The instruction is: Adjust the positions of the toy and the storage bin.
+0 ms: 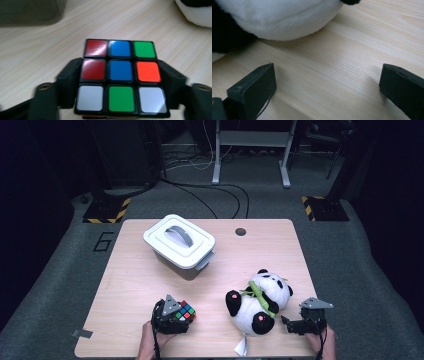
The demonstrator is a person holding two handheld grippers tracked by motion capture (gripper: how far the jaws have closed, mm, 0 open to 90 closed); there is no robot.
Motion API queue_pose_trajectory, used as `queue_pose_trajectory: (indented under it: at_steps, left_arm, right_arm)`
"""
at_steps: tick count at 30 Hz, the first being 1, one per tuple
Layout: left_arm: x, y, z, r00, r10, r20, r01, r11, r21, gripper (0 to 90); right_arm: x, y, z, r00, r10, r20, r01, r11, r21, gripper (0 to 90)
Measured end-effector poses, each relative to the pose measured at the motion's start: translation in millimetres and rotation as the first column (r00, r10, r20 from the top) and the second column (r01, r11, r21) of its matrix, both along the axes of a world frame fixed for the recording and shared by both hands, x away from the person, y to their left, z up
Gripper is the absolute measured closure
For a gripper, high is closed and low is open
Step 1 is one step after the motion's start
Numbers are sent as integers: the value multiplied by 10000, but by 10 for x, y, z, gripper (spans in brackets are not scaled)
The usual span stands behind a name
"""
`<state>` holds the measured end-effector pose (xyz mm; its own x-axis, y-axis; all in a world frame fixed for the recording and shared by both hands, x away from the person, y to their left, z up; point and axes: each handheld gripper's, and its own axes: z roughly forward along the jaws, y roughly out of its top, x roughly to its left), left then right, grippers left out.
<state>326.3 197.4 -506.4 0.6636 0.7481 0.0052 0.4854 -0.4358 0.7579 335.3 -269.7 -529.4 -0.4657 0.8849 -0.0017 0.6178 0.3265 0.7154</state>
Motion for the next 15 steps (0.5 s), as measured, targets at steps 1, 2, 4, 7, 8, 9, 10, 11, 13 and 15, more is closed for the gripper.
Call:
queue_pose_trajectory:
  at_steps: [1, 2, 4, 7, 8, 9, 10, 11, 13, 15]
  left_arm:
    - [-14, -9, -11, 10000, 68, 60, -68, 10000, -34, 328]
    - [-17, -6, -13, 9999, 83, 133, -83, 10000, -11, 331]
    - [-31, 4, -19, 9995, 159, 281, -158, 9999, -44, 336]
    - [-44, 32, -25, 9993, 244, 293, -239, 9996, -160, 336]
    - [-43, 52, -21, 9991, 267, 331, -262, 9995, -155, 337]
    - [-44, 61, -19, 9991, 290, 298, -285, 9994, -187, 336]
    - [-42, 80, -9, 9989, 315, 352, -309, 9994, -172, 336]
    - [-45, 102, 4, 9988, 356, 342, -350, 9992, -200, 337]
    - [-42, 140, 26, 9981, 450, 413, -439, 9987, -269, 337]
    - [-43, 173, 47, 9974, 538, 470, -519, 9978, -404, 336]
  right_arm:
    - [0, 0, 0, 10000, 1, 0, -1, 10000, 0, 2]
    - [0, 0, 0, 10000, 0, 0, 0, 10000, 1, 2]
    - [0, 0, 0, 10000, 3, 2, -3, 10000, -3, 2]
    - [0, 0, 0, 10000, 0, 0, 0, 10000, -1, 2]
    - [0, 0, 0, 10000, 3, 2, -3, 10000, -3, 2]
    - [0, 0, 0, 10000, 1, 2, -1, 10000, 0, 2]
    - [0, 0, 0, 10000, -1, 0, 1, 10000, 1, 2]
    - [0, 0, 0, 10000, 2, 1, -2, 10000, -2, 2]
    - [0, 0, 0, 10000, -1, 0, 1, 10000, 0, 2]
    - [0, 0, 0, 10000, 3, 4, -3, 10000, -3, 2]
